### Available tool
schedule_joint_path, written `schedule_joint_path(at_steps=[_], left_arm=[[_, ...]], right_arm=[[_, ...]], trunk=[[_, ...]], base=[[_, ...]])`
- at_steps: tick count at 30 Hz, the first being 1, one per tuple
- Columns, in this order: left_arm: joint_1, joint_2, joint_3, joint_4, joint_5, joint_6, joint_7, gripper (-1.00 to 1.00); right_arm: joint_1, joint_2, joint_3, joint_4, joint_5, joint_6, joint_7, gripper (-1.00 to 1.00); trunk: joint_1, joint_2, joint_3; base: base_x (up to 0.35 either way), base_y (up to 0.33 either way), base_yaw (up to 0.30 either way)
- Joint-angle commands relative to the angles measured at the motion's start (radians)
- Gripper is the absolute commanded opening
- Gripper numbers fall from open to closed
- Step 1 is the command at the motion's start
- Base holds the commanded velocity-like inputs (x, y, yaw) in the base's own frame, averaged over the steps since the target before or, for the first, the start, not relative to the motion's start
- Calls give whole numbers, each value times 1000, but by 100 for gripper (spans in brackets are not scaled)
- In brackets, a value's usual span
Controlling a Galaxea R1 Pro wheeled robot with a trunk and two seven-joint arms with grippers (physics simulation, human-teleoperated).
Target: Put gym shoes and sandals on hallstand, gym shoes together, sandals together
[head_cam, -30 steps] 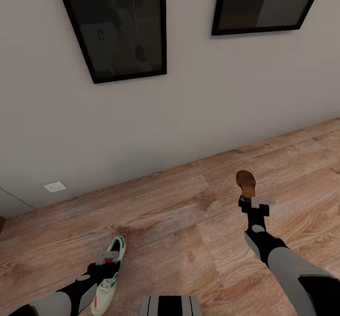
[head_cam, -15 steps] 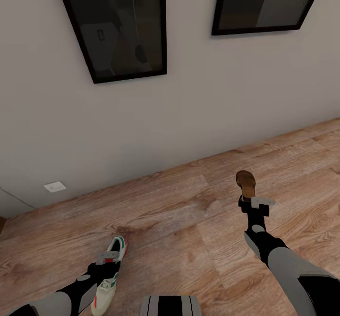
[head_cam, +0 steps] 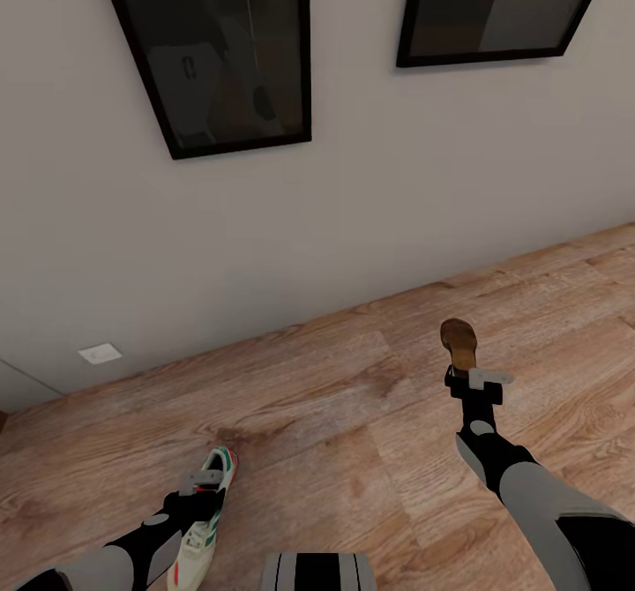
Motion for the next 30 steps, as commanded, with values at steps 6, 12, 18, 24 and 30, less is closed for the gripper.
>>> schedule_joint_path(at_steps=[6, 12, 18, 24, 30], left_arm=[[0, 0, 1, 0, 0, 0, 0, 100], [0, 0, 1, 0, 0, 0, 0, 100], [0, 0, 1, 0, 0, 0, 0, -100], [0, 0, 1, 0, 0, 0, 0, -100], [0, 0, 0, 0, 0, 0, 0, -100]], right_arm=[[0, 0, 0, 0, -2, -1, 1, -100], [0, 0, 0, 0, -2, -1, 1, -100], [0, 0, 0, 0, -2, -1, 1, -100], [0, 0, 0, 0, -2, -1, 2, -100], [0, 0, 0, 0, -2, -2, 3, -100]], trunk=[[0, 0, 0], [0, 0, 0], [0, 0, 0], [0, 0, 0], [0, 0, 0]], base=[[9, 0, 0], [2, 0, 0], [0, 0, 0], [0, 0, 0], [0, 0, 0]])
